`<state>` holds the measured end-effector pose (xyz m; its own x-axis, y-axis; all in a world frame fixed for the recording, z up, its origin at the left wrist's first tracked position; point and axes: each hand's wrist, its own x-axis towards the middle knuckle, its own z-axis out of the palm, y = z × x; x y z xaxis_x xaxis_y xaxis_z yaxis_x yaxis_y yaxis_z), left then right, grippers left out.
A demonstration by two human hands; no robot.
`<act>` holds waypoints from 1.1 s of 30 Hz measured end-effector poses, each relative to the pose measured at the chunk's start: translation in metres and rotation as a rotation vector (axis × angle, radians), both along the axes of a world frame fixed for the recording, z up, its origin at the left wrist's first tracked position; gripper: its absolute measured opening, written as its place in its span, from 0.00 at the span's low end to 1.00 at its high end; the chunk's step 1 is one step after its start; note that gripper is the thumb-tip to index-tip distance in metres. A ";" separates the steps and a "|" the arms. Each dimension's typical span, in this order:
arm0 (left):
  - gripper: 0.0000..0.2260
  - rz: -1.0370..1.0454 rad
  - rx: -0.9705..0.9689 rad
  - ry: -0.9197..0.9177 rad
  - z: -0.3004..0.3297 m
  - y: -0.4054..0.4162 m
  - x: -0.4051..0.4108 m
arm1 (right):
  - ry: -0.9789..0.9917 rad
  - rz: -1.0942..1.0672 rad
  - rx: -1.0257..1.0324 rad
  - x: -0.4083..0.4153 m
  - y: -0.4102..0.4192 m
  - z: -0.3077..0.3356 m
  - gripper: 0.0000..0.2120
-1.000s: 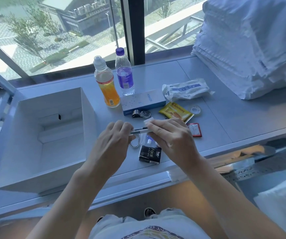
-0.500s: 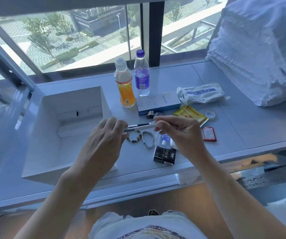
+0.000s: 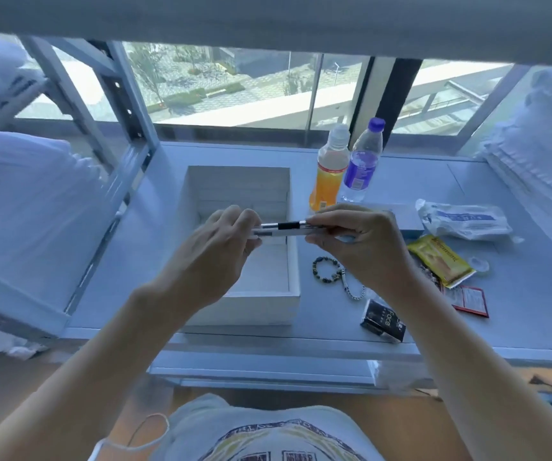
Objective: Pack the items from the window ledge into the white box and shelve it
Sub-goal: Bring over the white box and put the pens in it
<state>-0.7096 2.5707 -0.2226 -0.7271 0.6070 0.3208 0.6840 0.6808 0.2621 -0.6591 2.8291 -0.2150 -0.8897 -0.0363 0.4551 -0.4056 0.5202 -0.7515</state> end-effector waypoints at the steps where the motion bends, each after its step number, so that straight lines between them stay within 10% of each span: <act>1: 0.08 0.008 -0.008 -0.016 -0.001 -0.010 -0.007 | 0.007 0.007 0.039 -0.012 -0.008 0.002 0.11; 21: 0.15 0.140 -0.770 0.001 -0.032 -0.015 -0.146 | -0.279 -0.085 0.830 -0.163 -0.062 -0.032 0.03; 33: 0.11 0.132 -0.763 0.043 -0.045 0.017 -0.161 | -0.326 -0.190 0.968 -0.170 -0.056 -0.036 0.11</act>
<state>-0.8709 2.5878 -0.2680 -0.8051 0.5805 -0.1217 0.5837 0.7388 -0.3370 -0.8286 2.7735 -0.2509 -0.9937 -0.1038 0.0421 -0.1053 0.9938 -0.0369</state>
